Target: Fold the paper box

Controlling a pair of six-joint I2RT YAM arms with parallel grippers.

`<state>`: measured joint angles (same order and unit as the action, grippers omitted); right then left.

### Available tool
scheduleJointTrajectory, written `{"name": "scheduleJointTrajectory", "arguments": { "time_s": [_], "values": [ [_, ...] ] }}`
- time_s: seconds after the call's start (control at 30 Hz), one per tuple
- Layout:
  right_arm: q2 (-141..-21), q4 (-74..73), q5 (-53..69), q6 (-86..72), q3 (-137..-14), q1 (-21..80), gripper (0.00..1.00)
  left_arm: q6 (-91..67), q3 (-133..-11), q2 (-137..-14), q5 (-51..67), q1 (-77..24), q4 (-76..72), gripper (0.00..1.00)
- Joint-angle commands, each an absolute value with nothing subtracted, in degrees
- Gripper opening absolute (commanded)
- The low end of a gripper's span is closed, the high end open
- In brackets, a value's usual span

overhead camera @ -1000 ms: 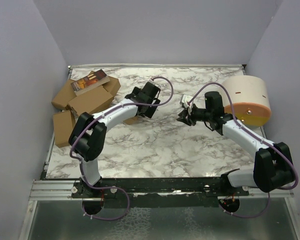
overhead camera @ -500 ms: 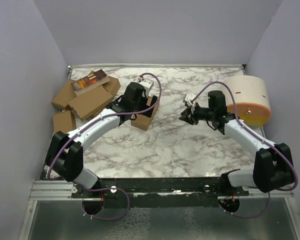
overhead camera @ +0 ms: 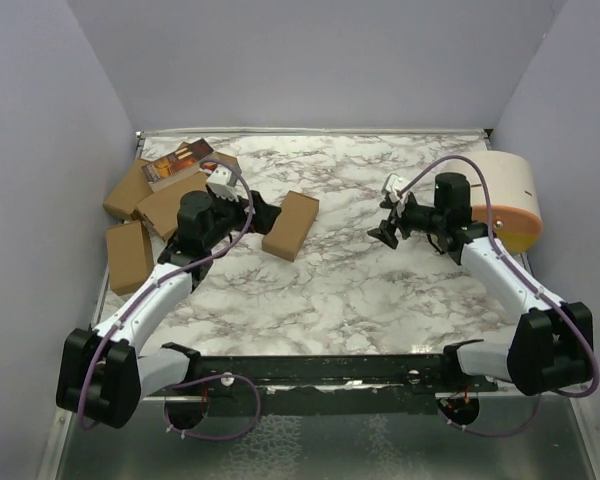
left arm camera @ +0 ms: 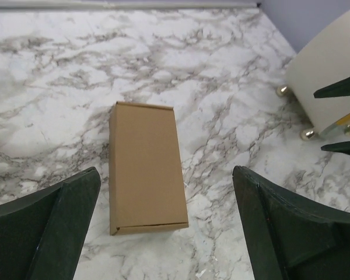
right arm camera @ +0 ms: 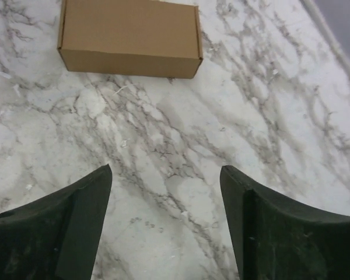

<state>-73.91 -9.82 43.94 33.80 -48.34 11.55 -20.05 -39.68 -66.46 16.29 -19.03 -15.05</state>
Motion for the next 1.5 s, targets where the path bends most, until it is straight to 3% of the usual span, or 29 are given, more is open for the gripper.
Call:
{"name": "scheduleJointTrajectory", "arguments": {
  "time_s": [0.0, 0.03, 0.07, 0.33, 0.67, 0.97, 1.47],
  "values": [
    [-69.3, -10.4, 36.5, 37.4, -52.0, 11.2, 0.89, -24.7, -40.7, -60.9, 20.8, -14.9, -21.6, 0.99],
    [-68.4, -10.4, 34.4, 36.9, -53.2, 11.2, 0.98, -24.4, -41.9, -60.0, 20.7, -14.0, -20.4, 0.99],
    [-67.9, -11.2, 32.5, 35.6, -55.6, 11.2, 1.0, -24.1, -43.2, -59.1, 20.7, -13.1, -19.2, 0.99],
    [-69.9, -22.9, 21.9, 18.0, -81.7, 11.2, 1.0, -23.1, -58.8, -57.9, 17.2, -11.5, -6.1, 0.99],
    [-72.4, -32.1, 25.3, 10.8, -103.9, 11.2, 1.0, -21.9, -77.2, -62.1, 19.4, -11.5, 5.2, 0.99],
    [-69.9, -29.3, 13.1, -0.8, -103.7, 11.2, 1.0, -20.6, -81.5, -61.5, 20.5, -11.5, 8.2, 0.99],
    [-67.0, -28.7, 11.1, -1.4, -99.8, 11.2, 1.0, -18.3, -83.5, -61.6, 20.4, -11.5, 12.0, 0.99]
  ]
}}
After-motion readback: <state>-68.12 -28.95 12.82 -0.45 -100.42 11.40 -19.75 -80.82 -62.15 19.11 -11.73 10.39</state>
